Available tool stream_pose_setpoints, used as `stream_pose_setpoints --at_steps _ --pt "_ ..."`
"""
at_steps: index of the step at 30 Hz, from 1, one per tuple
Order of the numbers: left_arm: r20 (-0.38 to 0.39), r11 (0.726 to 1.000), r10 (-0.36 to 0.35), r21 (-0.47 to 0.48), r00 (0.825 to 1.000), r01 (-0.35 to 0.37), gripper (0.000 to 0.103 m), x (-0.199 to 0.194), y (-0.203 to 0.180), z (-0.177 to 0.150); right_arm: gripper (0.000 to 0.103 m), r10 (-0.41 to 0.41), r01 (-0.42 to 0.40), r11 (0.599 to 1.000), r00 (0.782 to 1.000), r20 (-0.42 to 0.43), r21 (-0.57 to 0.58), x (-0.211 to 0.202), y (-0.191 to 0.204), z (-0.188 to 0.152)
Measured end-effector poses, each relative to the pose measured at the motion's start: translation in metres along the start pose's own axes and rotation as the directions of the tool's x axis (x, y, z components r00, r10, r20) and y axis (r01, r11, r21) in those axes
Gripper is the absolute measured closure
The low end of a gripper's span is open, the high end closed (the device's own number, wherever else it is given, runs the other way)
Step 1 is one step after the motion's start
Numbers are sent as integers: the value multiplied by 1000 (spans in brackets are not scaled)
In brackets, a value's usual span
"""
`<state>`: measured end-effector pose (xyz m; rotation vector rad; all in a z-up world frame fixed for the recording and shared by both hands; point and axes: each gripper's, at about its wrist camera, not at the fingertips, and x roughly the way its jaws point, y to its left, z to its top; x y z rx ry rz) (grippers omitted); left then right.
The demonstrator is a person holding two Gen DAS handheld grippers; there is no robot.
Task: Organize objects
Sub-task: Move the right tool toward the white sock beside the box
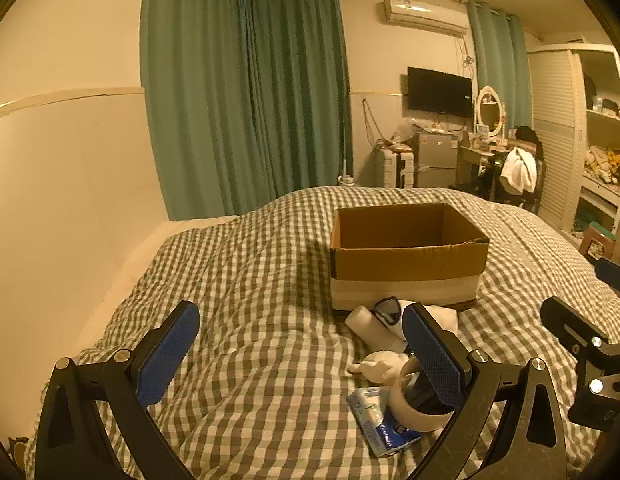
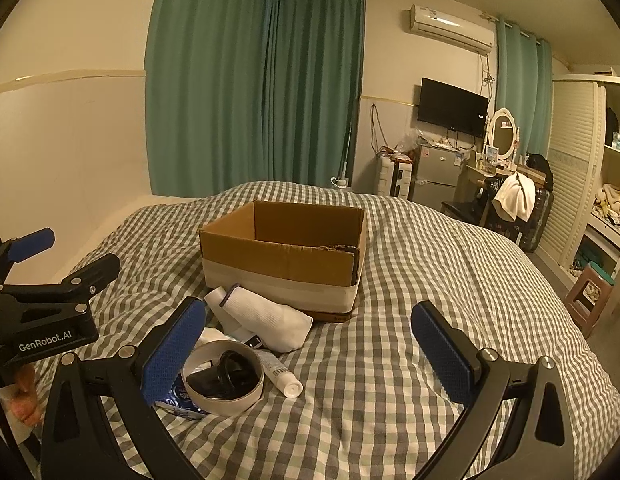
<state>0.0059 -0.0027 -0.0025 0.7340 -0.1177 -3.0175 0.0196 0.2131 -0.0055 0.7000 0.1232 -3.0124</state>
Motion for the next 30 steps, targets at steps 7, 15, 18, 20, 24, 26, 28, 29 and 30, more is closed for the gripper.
stream_pose_setpoints --at_steps 7,15,18,20,24,26,28,29,30 --pt "-16 1000 -10 -26 1000 9 0 3 9 1 0 15 -15 1000 1000 8 -17 -3 3 2" --pt "-16 998 -67 -21 998 67 0 11 16 19 0 33 -32 999 999 20 -28 -7 -3 18" --pt "-34 998 -57 -12 998 56 0 23 17 29 0 17 -14 998 999 43 -56 -6 -3 26" --pt "-41 998 -58 -10 997 58 0 31 17 33 0 24 -21 998 999 47 -62 -3 -5 31" --pt "-60 999 -42 16 997 43 0 47 12 33 0 51 -49 997 998 29 -63 9 -7 37" --pt "-65 999 -43 26 997 44 0 54 10 33 0 64 -63 996 998 9 -68 18 -8 38" --pt "-69 999 -25 38 997 27 0 59 8 31 0 74 -75 995 997 -14 -64 27 -9 36" --pt "-72 999 -13 44 997 16 0 63 7 29 0 77 -79 995 997 -27 -59 32 -10 34" --pt "-77 999 -1 43 997 4 0 67 7 27 0 85 -87 995 996 -42 -51 37 -12 30"
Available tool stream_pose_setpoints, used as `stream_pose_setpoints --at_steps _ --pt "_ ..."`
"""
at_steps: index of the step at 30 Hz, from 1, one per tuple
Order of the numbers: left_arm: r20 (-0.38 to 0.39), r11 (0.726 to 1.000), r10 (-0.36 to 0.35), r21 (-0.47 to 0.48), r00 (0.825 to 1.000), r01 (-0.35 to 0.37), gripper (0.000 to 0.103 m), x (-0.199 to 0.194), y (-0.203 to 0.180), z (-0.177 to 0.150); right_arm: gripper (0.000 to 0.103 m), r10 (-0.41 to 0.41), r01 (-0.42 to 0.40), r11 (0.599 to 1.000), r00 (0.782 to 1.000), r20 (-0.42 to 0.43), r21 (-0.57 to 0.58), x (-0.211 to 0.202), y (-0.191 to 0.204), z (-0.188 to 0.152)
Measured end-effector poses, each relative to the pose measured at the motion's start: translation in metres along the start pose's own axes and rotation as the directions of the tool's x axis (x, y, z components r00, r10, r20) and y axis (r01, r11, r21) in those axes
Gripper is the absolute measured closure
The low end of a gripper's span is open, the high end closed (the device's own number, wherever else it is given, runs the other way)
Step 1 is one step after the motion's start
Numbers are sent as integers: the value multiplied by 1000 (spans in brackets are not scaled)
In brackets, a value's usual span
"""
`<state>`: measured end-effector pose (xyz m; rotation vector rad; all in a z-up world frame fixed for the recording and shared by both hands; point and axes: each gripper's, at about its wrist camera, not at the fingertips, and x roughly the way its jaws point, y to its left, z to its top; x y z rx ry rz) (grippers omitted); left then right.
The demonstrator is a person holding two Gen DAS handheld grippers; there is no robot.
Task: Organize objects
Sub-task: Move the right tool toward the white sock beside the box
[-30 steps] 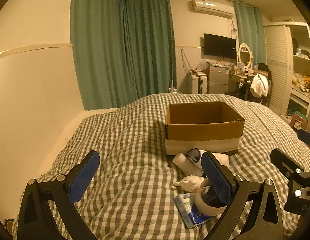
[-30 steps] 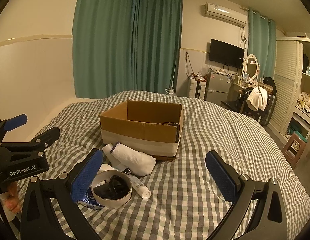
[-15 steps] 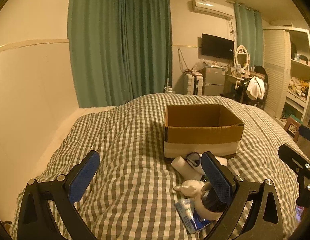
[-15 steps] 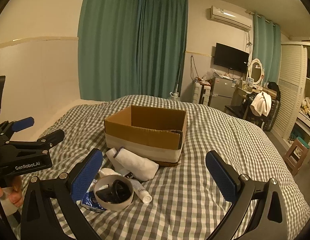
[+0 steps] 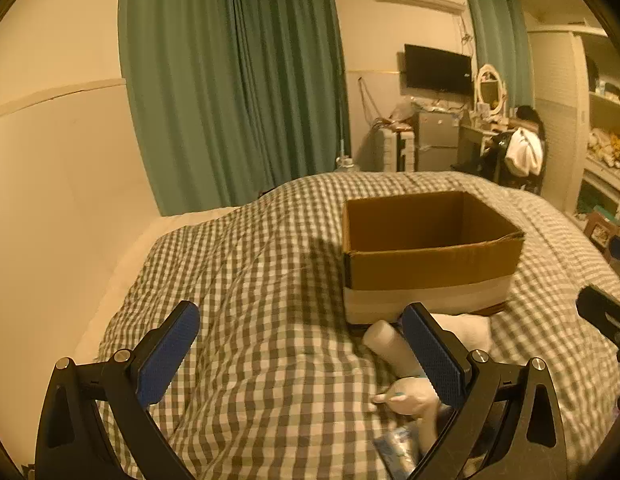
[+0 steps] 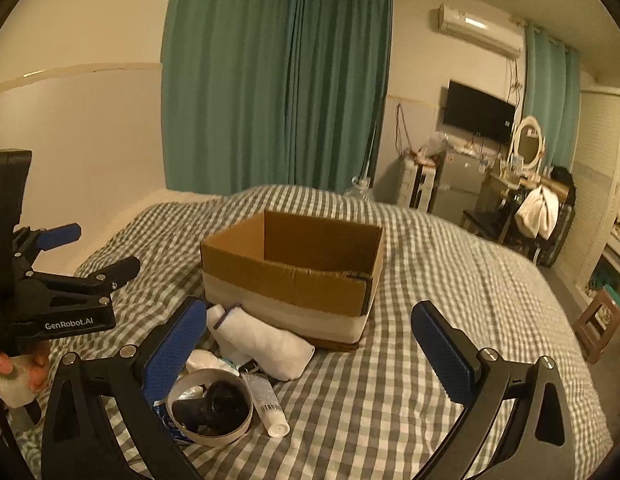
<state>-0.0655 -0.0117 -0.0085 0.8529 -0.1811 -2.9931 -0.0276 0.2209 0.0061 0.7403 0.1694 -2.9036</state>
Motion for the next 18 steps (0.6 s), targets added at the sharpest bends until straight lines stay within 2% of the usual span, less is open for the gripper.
stream_pose_setpoints --at_steps 6,11,18 --pt "-71 999 -40 -38 997 37 0 23 5 -9 1 18 -17 1000 995 -96 12 25 -5 -15" --pt "-89 998 -59 -41 994 55 0 27 3 -13 1 25 -20 999 993 -117 46 32 -12 -15" --pt "-104 997 -66 -34 992 63 0 31 0 -17 2 56 -53 998 988 -143 21 44 -3 -10"
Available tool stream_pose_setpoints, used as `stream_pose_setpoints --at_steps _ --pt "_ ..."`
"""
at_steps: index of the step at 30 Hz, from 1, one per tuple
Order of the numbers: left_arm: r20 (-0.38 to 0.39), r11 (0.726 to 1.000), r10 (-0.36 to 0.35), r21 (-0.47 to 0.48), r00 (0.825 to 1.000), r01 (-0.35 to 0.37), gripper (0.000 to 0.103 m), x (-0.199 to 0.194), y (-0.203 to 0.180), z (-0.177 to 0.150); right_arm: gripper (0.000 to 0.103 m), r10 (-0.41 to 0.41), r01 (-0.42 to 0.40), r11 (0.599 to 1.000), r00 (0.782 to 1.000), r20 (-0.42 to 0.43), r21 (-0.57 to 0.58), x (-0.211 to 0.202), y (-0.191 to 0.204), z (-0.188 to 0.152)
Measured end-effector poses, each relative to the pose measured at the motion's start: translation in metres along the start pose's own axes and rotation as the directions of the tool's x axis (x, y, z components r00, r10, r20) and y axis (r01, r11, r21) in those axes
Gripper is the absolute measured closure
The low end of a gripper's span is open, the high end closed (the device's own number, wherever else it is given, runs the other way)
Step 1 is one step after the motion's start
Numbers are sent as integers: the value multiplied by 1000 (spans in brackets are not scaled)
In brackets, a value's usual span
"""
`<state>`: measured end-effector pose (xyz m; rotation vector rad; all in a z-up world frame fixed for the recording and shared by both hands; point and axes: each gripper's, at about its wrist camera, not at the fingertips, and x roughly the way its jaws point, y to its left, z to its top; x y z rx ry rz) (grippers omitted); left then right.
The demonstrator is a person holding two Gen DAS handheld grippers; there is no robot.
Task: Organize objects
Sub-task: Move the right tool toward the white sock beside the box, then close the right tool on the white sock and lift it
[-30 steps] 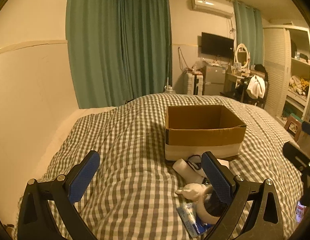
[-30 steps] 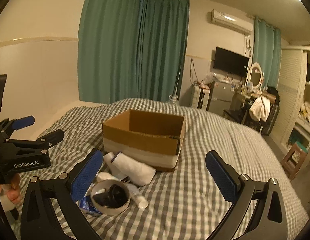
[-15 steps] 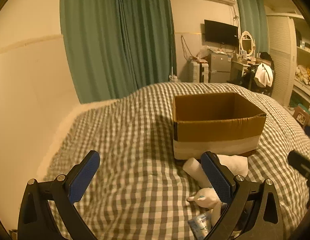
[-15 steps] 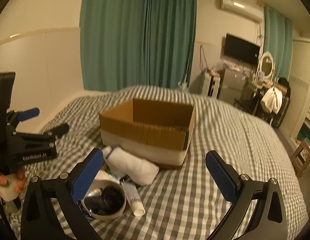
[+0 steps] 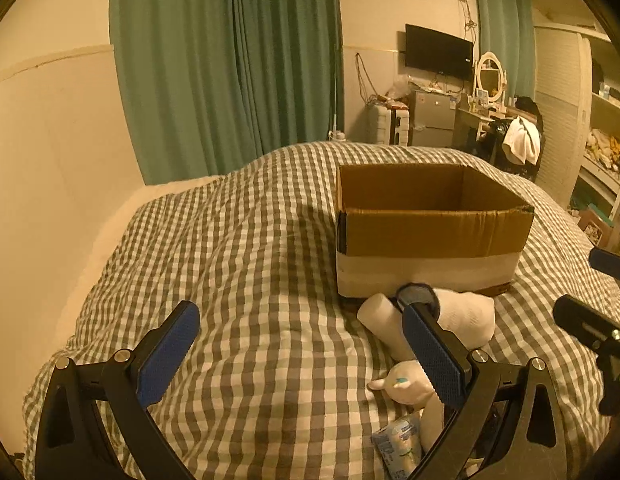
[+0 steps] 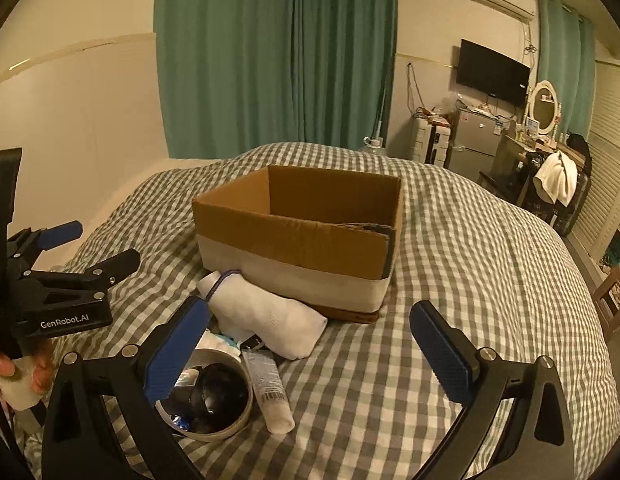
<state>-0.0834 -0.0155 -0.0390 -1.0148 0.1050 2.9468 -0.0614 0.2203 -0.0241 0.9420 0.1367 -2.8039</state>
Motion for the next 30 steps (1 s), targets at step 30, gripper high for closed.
stream_pose_setpoints --at_steps 30 --pt "-111 999 31 -22 993 -34 0 45 7 -17 12 131 -140 990 964 -232 -20 101 9 -8"
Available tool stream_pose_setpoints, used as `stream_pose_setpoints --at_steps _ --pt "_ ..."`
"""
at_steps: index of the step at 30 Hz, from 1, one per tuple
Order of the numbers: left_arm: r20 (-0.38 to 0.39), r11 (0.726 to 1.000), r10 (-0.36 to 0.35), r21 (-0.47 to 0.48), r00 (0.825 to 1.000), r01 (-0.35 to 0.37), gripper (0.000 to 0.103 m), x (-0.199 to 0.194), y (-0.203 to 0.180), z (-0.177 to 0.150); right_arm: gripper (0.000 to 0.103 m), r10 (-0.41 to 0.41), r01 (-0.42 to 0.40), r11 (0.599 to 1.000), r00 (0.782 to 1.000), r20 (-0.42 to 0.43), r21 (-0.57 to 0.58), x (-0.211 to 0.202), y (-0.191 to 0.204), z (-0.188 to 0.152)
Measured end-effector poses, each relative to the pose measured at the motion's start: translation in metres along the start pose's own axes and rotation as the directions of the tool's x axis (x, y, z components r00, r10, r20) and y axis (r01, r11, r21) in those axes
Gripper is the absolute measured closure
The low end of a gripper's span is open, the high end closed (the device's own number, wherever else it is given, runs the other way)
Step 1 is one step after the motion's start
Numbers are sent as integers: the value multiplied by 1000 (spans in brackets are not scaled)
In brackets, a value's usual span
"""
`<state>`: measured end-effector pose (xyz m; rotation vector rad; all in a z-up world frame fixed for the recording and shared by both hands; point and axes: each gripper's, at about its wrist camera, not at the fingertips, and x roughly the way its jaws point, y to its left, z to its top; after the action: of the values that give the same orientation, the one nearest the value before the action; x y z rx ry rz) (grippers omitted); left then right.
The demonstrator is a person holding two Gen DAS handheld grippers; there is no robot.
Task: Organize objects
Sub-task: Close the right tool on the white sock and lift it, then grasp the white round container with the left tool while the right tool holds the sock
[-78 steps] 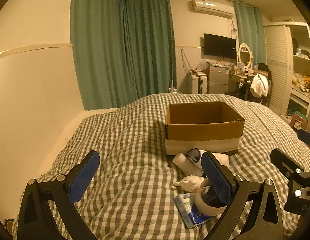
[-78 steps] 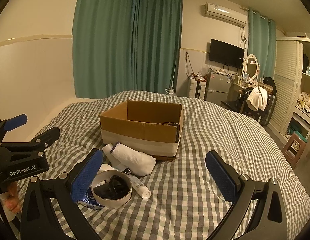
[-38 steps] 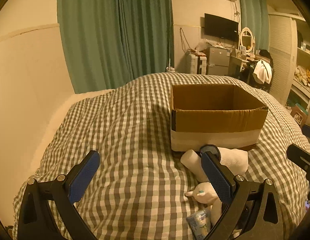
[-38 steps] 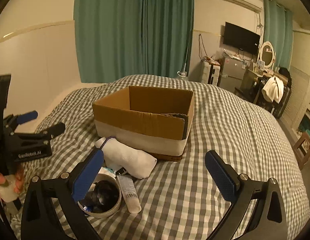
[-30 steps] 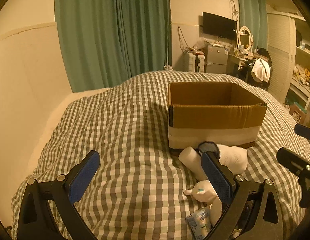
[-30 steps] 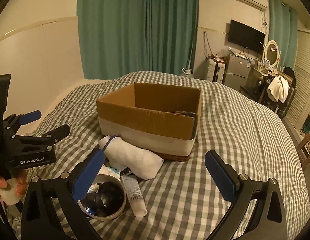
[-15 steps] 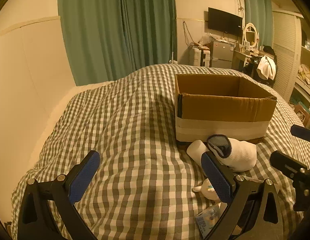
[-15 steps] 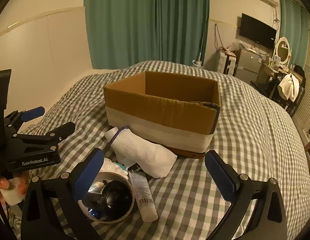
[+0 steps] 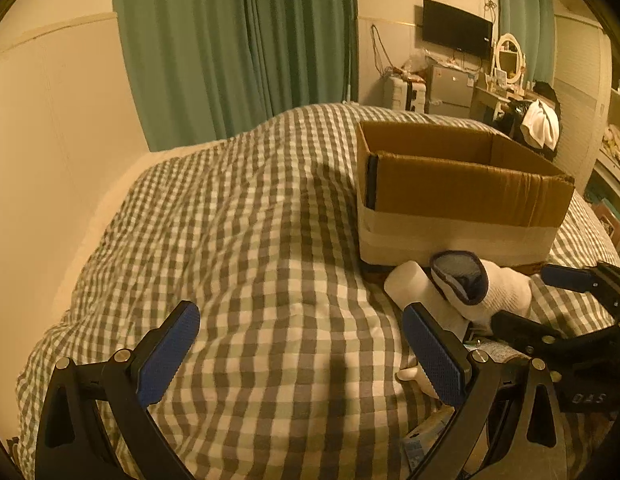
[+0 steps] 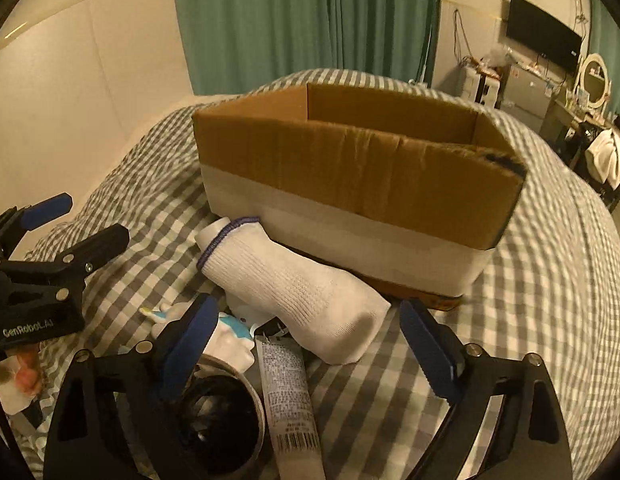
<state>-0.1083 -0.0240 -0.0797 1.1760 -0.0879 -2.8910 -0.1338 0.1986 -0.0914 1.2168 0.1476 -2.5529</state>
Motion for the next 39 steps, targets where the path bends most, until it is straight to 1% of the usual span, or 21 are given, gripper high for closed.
stream_pose_setpoints --at_steps 3,5,6,8,10,12,15,16,17,18,19,20,23,26,27,29,30,31,33,37,39 --pt "-18 1000 -12 12 1000 12 0 6 -3 -1 21 26 -26 1000 999 -44 4 14 -2 0" --pt "-30 1000 -25 16 999 26 0 9 -5 -1 27 16 -16 1000 998 -60 5 18 -3 -1" --pt "-39 999 -38 17 999 38 0 11 -6 0 36 7 -6 1000 998 -57 8 17 -5 -1" --pt "-58 998 -58 19 997 59 0 16 -9 4 46 12 -11 1000 999 -39 21 12 -9 -1" --pt "-73 997 -77 23 994 79 0 21 -13 9 67 19 -18 999 1000 -11 33 2 -14 -1" --pt "-86 995 -93 33 992 96 0 26 -20 15 82 29 -30 999 999 29 39 -11 -18 0" --pt "-95 994 -86 53 992 92 0 33 -29 19 82 3 -3 1000 999 33 4 -17 -19 2" --pt "-98 994 -79 61 992 85 0 34 -30 18 80 3 -3 1000 1000 24 -22 -16 -17 2" --pt "-98 995 -69 68 993 76 0 35 -30 17 73 -7 8 999 1000 22 -37 -15 -15 2" --pt "-98 995 -56 77 994 63 0 36 -31 15 48 -14 15 998 1000 7 -55 -10 -14 1" --pt "-99 995 -45 85 994 53 0 36 -31 14 26 -20 20 998 1000 -4 -66 -8 -11 0" --pt "-99 995 -34 93 994 44 0 37 -32 13 24 -29 28 997 999 -14 -76 -4 -10 0" --pt "-105 994 -29 101 994 40 0 42 -32 12 24 -23 18 995 999 -41 -99 8 -6 0" --pt "-115 994 -33 102 993 45 0 46 -32 12 24 -25 15 993 996 -91 -113 28 -6 3" --pt "-118 993 -37 105 992 49 0 47 -32 11 24 -2 -10 995 993 -118 -98 37 -10 4" --pt "-131 992 -48 106 990 62 0 50 -33 10 33 29 -39 997 989 -142 -70 46 -15 4" --pt "-141 993 -48 105 989 63 0 52 -34 10 40 21 -30 997 990 -142 -64 47 -18 3" --pt "-150 993 -43 103 988 59 0 54 -34 11 47 22 -30 998 991 -130 -60 45 -19 2" --pt "-167 992 -62 98 984 79 0 57 -37 12 50 38 -42 998 995 -93 -41 35 -24 0" --pt "-185 984 -135 89 973 154 0 61 -49 17 52 47 -47 999 999 14 -5 2 -36 -3" --pt "-203 976 -176 92 963 198 1 66 -57 20 52 32 -33 999 997 68 6 -19 -42 -3"
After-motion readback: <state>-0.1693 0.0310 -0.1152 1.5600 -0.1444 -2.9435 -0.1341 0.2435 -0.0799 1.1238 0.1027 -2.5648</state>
